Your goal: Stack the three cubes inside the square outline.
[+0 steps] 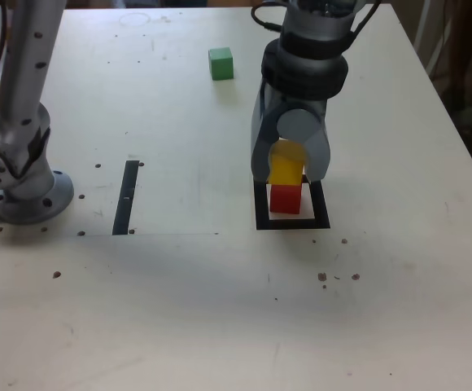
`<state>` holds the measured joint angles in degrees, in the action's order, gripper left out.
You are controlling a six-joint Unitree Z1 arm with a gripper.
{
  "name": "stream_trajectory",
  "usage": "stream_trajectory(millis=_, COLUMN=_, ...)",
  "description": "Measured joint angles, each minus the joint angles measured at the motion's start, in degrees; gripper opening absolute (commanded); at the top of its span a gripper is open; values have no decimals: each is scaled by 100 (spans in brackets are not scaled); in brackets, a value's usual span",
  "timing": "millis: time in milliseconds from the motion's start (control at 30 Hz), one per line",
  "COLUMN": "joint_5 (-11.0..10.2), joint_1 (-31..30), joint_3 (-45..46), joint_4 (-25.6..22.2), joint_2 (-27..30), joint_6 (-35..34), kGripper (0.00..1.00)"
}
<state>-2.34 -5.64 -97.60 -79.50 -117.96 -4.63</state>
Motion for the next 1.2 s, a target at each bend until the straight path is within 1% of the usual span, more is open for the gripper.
stream_trajectory(millis=133, joint_5=-73, joint_1=0, joint_3=56, joint_4=18, joint_2=-18, joint_6=32, kGripper=28)
stream_trajectory(millis=233, joint_5=-84, joint_1=0, joint_3=119, joint_4=94, joint_2=-40, joint_6=61, kGripper=28)
stream_trajectory(millis=467, joint_5=21, joint_1=0, joint_3=236, joint_4=313, joint_2=-67, joint_6=158, kGripper=30)
stream_trajectory(millis=633, joint_5=24, joint_1=9, joint_3=254, joint_4=355, joint_2=-74, joint_6=191, kGripper=33)
stream_trajectory(millis=1100, joint_5=24, joint_1=149, joint_3=261, joint_4=355, joint_2=-74, joint_6=344, kGripper=33)
stream_trajectory(millis=1200, joint_5=25, joint_1=149, joint_3=285, joint_4=364, joint_2=-74, joint_6=350, kGripper=38)
